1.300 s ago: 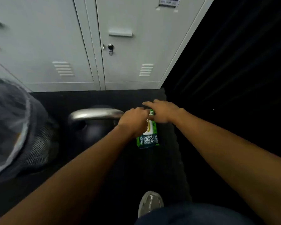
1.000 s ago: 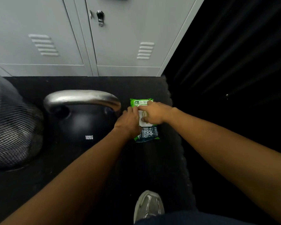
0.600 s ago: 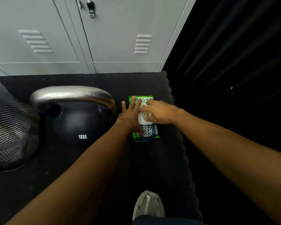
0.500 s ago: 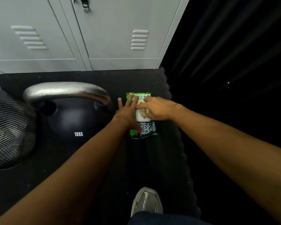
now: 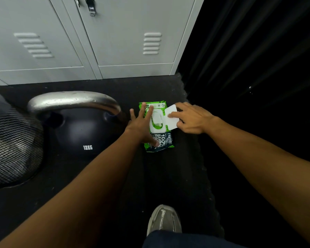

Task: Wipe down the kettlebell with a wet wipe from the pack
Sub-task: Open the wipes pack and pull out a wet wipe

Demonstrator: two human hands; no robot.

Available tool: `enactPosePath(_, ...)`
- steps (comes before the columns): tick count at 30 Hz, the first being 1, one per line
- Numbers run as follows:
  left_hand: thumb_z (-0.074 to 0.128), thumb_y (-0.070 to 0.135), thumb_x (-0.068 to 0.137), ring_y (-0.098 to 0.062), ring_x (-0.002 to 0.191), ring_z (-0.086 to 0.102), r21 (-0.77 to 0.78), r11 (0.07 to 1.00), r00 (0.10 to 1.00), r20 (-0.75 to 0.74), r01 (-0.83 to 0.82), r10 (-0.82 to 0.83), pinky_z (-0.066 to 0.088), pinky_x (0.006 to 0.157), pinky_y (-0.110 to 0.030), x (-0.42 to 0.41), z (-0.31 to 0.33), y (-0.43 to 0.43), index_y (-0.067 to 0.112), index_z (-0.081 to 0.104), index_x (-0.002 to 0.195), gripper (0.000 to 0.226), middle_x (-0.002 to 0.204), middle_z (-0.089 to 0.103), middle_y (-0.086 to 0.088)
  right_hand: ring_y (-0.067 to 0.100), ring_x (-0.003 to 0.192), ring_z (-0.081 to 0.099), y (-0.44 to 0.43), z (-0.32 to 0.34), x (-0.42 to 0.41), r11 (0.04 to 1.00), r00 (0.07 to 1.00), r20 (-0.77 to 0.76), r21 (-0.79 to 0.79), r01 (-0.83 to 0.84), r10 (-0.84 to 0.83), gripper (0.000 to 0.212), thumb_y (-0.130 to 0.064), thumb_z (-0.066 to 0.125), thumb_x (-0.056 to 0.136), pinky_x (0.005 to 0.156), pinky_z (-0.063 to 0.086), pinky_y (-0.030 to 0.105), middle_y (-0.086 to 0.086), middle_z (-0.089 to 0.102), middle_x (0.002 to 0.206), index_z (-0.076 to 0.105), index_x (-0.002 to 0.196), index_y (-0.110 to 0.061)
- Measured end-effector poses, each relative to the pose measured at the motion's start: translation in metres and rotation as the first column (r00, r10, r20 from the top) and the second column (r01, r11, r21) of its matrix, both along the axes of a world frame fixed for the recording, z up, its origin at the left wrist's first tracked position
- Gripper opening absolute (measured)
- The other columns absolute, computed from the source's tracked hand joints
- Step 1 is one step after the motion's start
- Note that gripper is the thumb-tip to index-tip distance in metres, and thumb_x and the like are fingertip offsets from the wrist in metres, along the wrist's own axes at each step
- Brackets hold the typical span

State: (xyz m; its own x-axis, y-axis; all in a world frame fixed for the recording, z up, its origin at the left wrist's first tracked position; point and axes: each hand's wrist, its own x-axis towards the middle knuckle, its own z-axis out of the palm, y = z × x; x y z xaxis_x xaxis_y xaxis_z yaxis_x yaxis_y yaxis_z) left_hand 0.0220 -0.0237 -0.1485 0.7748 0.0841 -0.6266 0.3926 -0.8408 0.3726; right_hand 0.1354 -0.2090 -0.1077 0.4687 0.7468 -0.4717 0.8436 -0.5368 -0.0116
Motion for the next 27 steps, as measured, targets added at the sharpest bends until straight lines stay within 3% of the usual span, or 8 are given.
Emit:
enactPosePath(3,0.092,0.048,0.06,-0.045,0.145,-0.026,-0.002,1.0,1.0,0.014,0.002,-0.002,0.011,0.115,-0.067,-0.001,0.0,0.0,0.033,-0.025,0.153,0.15,0.162,-0.032,0.002,0.025,0.118,0.042,0.007,-0.001,-0.004,1.0,0.995,0.094,-0.016,-0.013,0.015,0.04,-0.041,0.043,0.091,0.089,0.042,0.043,0.007,0.035,0.138,0.066,0.118,-0.022)
enactPosePath(6,0.091,0.048,0.061,-0.044,0.146,-0.025,0.001,1.0,0.999,0.033,0.007,-0.007,0.012,0.115,-0.066,-0.002,0.001,0.0,0.032,-0.025,0.154,0.15,0.162,-0.031,0.001,0.026,0.106,0.053,0.019,-0.006,-0.012,0.998,0.999,-0.042,-0.06,0.015,-0.017,0.021,-0.026,0.051,0.088,0.077,0.045,0.038,0.007,0.054,0.12,0.066,0.097,-0.014)
enactPosePath(8,0.091,0.048,0.062,-0.044,0.147,-0.023,0.009,1.0,0.999,0.041,0.016,-0.016,0.013,0.116,-0.065,-0.002,0.001,0.0,0.031,-0.025,0.154,0.149,0.163,-0.03,0.0,0.028,0.082,0.059,0.026,-0.01,-0.021,0.99,0.983,-0.125,-0.061,0.125,-0.132,0.003,-0.013,0.054,0.082,0.063,0.044,0.034,0.013,0.064,0.1,0.056,0.08,-0.014)
enactPosePath(10,0.091,0.048,0.062,-0.043,0.148,-0.022,0.015,1.0,0.999,0.048,0.02,-0.021,0.014,0.117,-0.063,-0.003,0.0,0.0,0.03,-0.025,0.154,0.149,0.163,-0.03,-0.001,0.027,0.072,0.056,0.026,-0.015,-0.028,0.983,0.973,-0.144,-0.012,0.181,-0.18,0.009,-0.007,0.054,0.08,0.058,0.043,0.033,0.014,0.064,0.092,0.052,0.076,-0.014)
enactPosePath(16,0.09,0.048,0.063,-0.042,0.148,-0.022,0.009,1.0,0.999,0.047,0.024,-0.024,0.015,0.117,-0.062,-0.003,0.0,-0.001,0.029,-0.025,0.154,0.148,0.162,-0.03,-0.002,0.03,0.081,0.057,0.024,-0.016,-0.032,0.974,0.968,-0.205,0.144,0.173,-0.142,0.015,-0.008,0.053,0.086,0.067,0.051,0.045,0.007,0.059,0.091,0.05,0.089,-0.022)
enactPosePath(19,0.09,0.048,0.063,-0.041,0.148,-0.022,0.013,1.0,0.999,0.045,0.025,-0.026,0.017,0.117,-0.062,-0.003,0.0,0.0,0.029,-0.026,0.153,0.148,0.162,-0.031,-0.001,0.029,0.086,0.058,0.024,-0.014,-0.029,0.97,0.964,-0.212,0.148,0.192,-0.158,0.029,-0.009,0.051,0.089,0.071,0.053,0.042,0.006,0.06,0.099,0.06,0.107,-0.03)
enactPosePath(23,0.091,0.045,0.064,-0.041,0.149,-0.021,-0.004,1.0,0.998,0.058,0.013,-0.012,0.018,0.118,-0.061,-0.005,0.0,0.0,0.029,-0.025,0.154,0.147,0.162,-0.032,-0.001,0.02,0.083,0.055,0.025,-0.009,-0.03,0.926,0.924,-0.302,0.221,0.305,-0.233,0.053,-0.009,0.049,0.092,0.07,0.046,0.032,-0.001,0.056,0.102,0.052,0.135,-0.039)
enactPosePath(27,0.091,0.043,0.065,-0.042,0.149,-0.019,-0.01,1.0,0.998,0.067,0.011,-0.01,0.019,0.117,-0.06,-0.006,0.0,0.0,0.028,-0.024,0.154,0.147,0.163,-0.03,-0.002,0.028,0.098,0.064,0.031,-0.015,-0.029,0.908,0.907,-0.297,0.205,0.365,-0.297,0.055,-0.015,0.055,0.09,0.073,0.044,0.03,0.007,0.067,0.113,0.049,0.141,-0.035)
